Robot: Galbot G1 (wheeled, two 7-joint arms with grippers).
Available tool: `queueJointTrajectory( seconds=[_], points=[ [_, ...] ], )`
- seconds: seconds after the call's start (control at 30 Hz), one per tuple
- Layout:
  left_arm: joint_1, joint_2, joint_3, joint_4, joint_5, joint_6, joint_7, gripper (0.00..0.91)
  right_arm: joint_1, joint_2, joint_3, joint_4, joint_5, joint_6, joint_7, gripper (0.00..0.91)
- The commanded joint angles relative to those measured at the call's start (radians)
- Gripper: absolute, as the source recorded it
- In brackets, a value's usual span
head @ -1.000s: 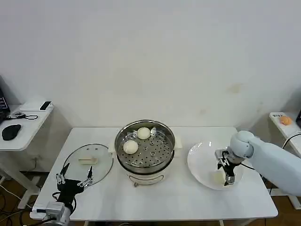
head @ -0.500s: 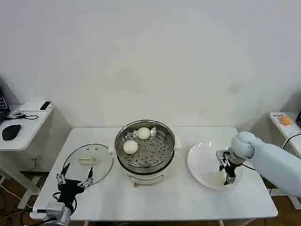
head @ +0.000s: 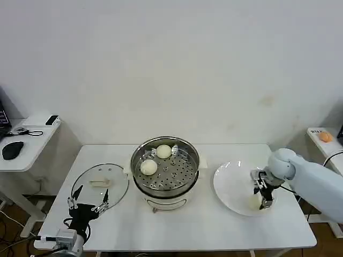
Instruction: Take steamed baozi put them in steamer then cover it.
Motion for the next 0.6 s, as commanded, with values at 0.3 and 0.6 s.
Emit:
queueJointTrajectory(
  seconds=[0.3,0.6],
  points=[
    [-0.004,0.002,0.004,-0.011,-0.001,0.001,0.001,0.907,0.268,-0.045,-0.060,0.086,0.129,-0.020,-0.020,0.695],
    [0.007,0.002,0.002,-0.030,-0.004,-0.001,-0.001,0.907,0.513,0.098,-0.151,0.083,0.237,-0.038,-0.050,0.695]
  ],
)
